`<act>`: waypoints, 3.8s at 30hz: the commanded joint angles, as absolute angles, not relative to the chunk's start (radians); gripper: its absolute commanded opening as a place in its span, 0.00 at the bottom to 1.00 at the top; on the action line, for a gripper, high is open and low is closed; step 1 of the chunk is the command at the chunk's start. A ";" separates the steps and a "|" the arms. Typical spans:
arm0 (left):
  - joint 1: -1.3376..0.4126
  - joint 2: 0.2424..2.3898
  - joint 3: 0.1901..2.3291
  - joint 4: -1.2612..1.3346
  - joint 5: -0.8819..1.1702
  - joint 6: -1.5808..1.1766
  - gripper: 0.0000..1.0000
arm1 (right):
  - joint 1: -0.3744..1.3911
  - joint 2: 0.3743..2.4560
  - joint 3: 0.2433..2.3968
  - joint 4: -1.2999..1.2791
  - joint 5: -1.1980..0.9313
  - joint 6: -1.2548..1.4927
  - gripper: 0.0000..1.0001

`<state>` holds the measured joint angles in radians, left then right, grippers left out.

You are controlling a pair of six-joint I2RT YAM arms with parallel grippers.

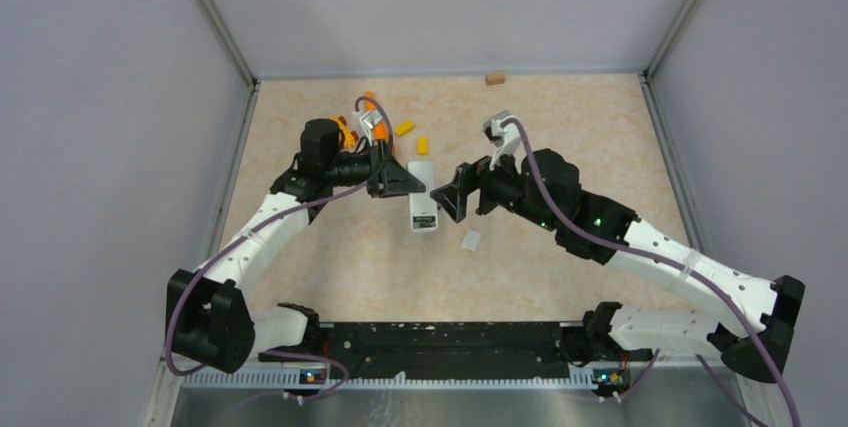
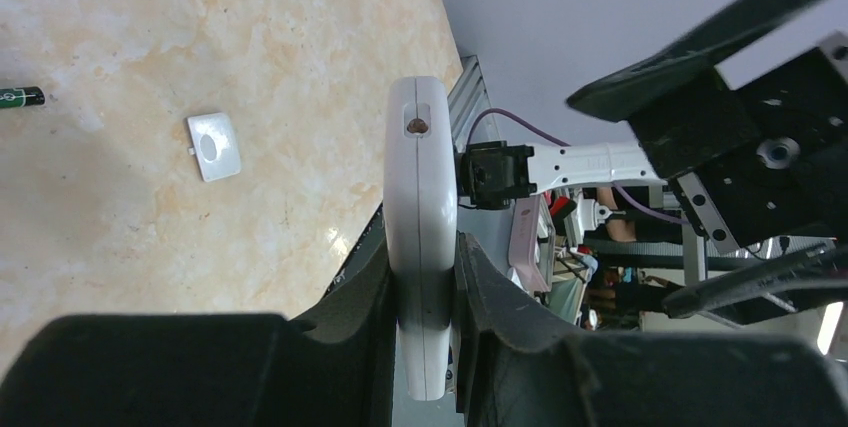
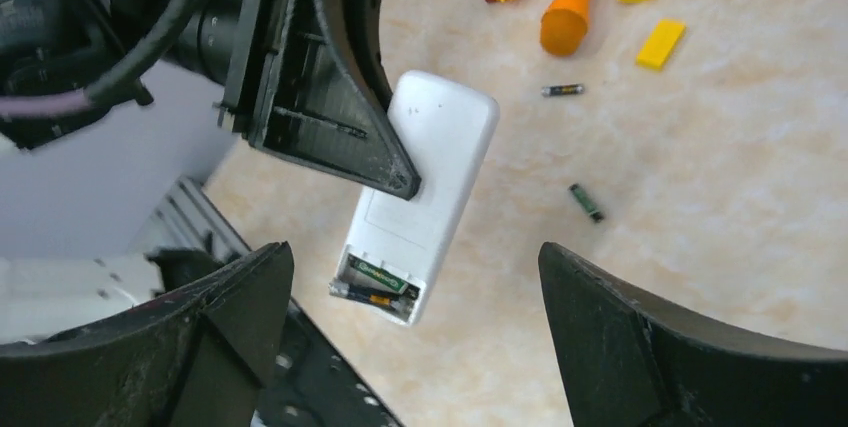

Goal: Load the batteries into the remote control
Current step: Load the battery into the remote control, then pick up the battery cover at the center of the board.

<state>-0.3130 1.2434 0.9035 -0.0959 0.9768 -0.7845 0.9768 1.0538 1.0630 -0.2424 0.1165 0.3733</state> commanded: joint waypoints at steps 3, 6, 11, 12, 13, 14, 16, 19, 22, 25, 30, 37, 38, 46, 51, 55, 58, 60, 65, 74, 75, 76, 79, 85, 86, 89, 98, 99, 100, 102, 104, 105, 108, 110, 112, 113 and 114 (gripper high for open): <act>-0.307 1.228 0.947 -0.014 0.989 -0.814 0.00 | 0.914 1.031 0.930 -0.100 -0.092 0.910 0.94; -0.307 1.226 0.944 -0.008 1.000 -0.820 0.00 | 0.907 1.071 0.948 -0.078 -0.157 0.925 0.94; -0.305 1.225 0.932 -0.008 1.004 -0.824 0.00 | 0.901 1.144 0.935 0.014 -0.258 0.963 0.93; -0.303 1.225 0.931 -0.008 1.006 -0.825 0.00 | 0.901 1.162 0.939 0.024 -0.268 0.963 0.93; -0.304 1.225 0.931 -0.008 1.010 -0.828 0.00 | 0.901 1.179 0.947 0.016 -0.274 0.961 0.92; -0.304 1.224 0.931 -0.008 1.013 -0.830 0.00 | 0.901 1.195 0.958 0.005 -0.274 0.954 0.92; -0.304 1.222 0.930 -0.008 1.015 -0.833 0.00 | 0.900 1.217 0.964 0.003 -0.280 0.947 0.91; -0.304 1.218 0.930 0.021 1.016 -0.833 0.00 | 0.902 1.237 0.963 -0.022 -0.280 0.935 0.90; -0.302 1.218 0.930 0.021 1.018 -0.833 0.00 | 0.901 1.246 0.963 -0.029 -0.276 0.924 0.89; -0.302 1.220 0.931 0.022 1.018 -0.834 0.00 | 0.901 1.247 0.959 -0.017 -0.283 0.916 0.85; -0.302 1.222 0.930 0.024 1.020 -0.836 0.00 | 0.902 1.245 0.949 0.023 -0.307 0.901 0.75; -0.302 1.220 0.928 0.024 1.021 -0.847 0.00 | 0.901 1.246 0.940 0.051 -0.331 0.865 0.66; -0.302 1.220 0.928 0.023 1.022 -0.849 0.00 | 0.901 1.245 0.942 0.045 -0.327 0.860 0.65; -0.302 1.221 0.925 0.024 1.018 -0.856 0.00 | 0.902 1.246 0.940 0.032 -0.313 0.854 0.57; -0.302 1.217 0.925 0.023 1.019 -0.862 0.00 | 0.901 1.245 0.936 0.033 -0.305 0.853 0.51; -0.302 1.212 0.925 0.024 1.020 -0.868 0.00 | 0.901 1.246 0.932 0.041 -0.300 0.848 0.48; -0.302 1.212 0.925 0.025 1.023 -0.875 0.00 | 0.901 1.245 0.927 0.054 -0.296 0.834 0.45; -0.301 1.213 0.926 0.027 1.027 -0.886 0.00 | 0.901 1.240 0.915 0.090 -0.311 0.816 0.41; -0.302 1.212 0.929 0.056 1.052 -0.943 0.00 | 0.902 1.215 0.876 0.170 -0.320 0.784 0.38; -0.298 1.180 0.928 0.063 1.027 -0.895 0.00 | 0.899 1.165 0.880 0.098 -0.252 0.754 0.64; -0.296 1.175 0.925 0.073 1.026 -0.896 0.00 | 0.899 1.154 0.874 0.099 -0.242 0.753 0.68; -0.293 1.168 0.916 0.097 1.022 -0.899 0.00 | 0.898 1.142 0.867 0.103 -0.231 0.752 0.73; -0.286 1.141 0.892 0.176 1.015 -0.926 0.00 | 0.893 1.109 0.830 0.147 -0.228 0.754 0.75; -0.270 1.067 0.859 0.240 0.952 -0.944 0.00 | 0.888 1.054 0.817 0.145 -0.163 0.746 0.72; -0.267 1.054 0.855 0.235 0.933 -0.936 0.00 | 0.888 1.045 0.821 0.125 -0.135 0.740 0.72; -0.253 1.013 0.849 0.184 0.850 -0.883 0.00 | 0.882 1.018 0.842 0.047 -0.062 0.671 0.72; -0.227 0.906 0.834 -0.059 0.485 -0.769 0.00 | 0.878 1.055 0.938 -0.268 0.114 0.297 0.72; -0.227 0.893 0.826 -0.073 0.444 -0.770 0.00 | 0.878 1.083 0.947 -0.307 0.113 0.253 0.72; -0.226 0.878 0.817 -0.082 0.407 -0.771 0.00 | 0.878 1.113 0.956 -0.345 0.096 0.208 0.72; -0.226 0.848 0.792 -0.087 0.339 -0.788 0.00 | 0.879 1.170 0.969 -0.401 0.055 0.123 0.72; -0.225 0.814 0.754 -0.084 0.276 -0.816 0.00 | 0.879 1.225 0.961 -0.416 0.062 0.091 0.83; -0.225 0.797 0.735 -0.079 0.250 -0.833 0.00 | 0.879 1.250 0.959 -0.419 0.066 0.073 0.94; -0.225 0.761 0.667 -0.037 0.228 -0.887 0.00 | 0.879 1.332 0.959 -0.418 0.087 0.028 0.97; -0.226 0.750 0.630 -0.010 0.231 -0.908 0.00 | 0.880 1.376 0.944 -0.383 0.103 -0.010 0.97; -0.225 0.749 0.616 -0.008 0.231 -0.913 0.00 | 0.879 1.419 0.933 -0.367 0.104 -0.068 0.97; -0.225 0.751 0.617 -0.009 0.233 -0.911 0.00 | 0.879 1.440 0.930 -0.362 0.101 -0.103 0.97; -0.226 0.750 0.619 -0.013 0.235 -0.907 0.00 | 0.879 1.460 0.926 -0.356 0.092 -0.130 0.95</act>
<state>-0.2295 0.7635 0.6178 -0.0849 0.2646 -0.8822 0.8852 1.4113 0.9348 -0.3908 0.0799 0.0174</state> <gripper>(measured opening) 0.252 0.965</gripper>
